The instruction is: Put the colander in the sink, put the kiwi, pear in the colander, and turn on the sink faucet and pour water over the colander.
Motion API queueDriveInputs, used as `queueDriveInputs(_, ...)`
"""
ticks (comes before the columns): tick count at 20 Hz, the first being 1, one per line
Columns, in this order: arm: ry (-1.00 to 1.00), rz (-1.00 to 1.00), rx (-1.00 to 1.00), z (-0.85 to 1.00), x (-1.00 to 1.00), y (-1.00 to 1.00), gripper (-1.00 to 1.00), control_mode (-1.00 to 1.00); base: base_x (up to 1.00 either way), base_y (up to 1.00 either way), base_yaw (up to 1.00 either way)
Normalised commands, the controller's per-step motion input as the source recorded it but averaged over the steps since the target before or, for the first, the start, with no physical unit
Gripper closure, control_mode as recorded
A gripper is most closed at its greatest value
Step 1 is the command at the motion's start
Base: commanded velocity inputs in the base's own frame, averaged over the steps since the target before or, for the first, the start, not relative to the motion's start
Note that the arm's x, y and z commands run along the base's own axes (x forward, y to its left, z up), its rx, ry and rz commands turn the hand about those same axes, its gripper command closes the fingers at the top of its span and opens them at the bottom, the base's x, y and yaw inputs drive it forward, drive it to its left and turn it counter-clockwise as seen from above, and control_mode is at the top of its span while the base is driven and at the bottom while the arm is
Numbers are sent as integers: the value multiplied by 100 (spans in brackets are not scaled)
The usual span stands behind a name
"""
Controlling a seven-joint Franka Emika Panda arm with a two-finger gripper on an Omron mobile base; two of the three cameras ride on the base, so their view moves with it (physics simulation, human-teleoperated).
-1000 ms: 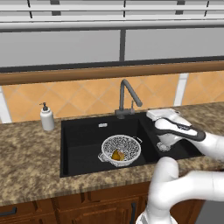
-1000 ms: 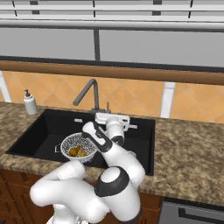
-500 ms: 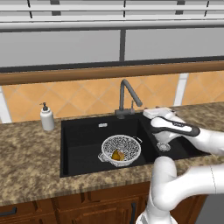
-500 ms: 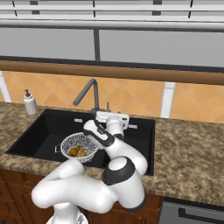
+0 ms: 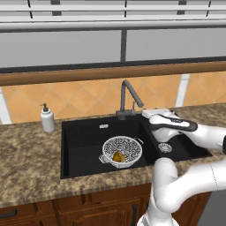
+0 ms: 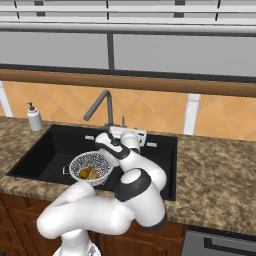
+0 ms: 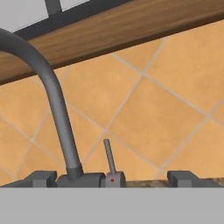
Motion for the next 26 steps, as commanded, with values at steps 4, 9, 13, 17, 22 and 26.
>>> queueDriveInputs(4,1,0,0,0,30,0,-100,-100,0,0,0)
queueDriveInputs(9,1,0,0,0,28,0,-100,-100,0,0,0)
queueDriveInputs(13,0,0,0,-1,31,4,-100,-100,0,0,0)
queueDriveInputs(17,0,0,0,-12,30,18,-100,-100,0,0,0)
queueDriveInputs(22,0,0,0,-20,17,20,-100,-100,0,0,0)
queueDriveInputs(26,0,0,0,-6,21,7,-100,-100,0,0,0)
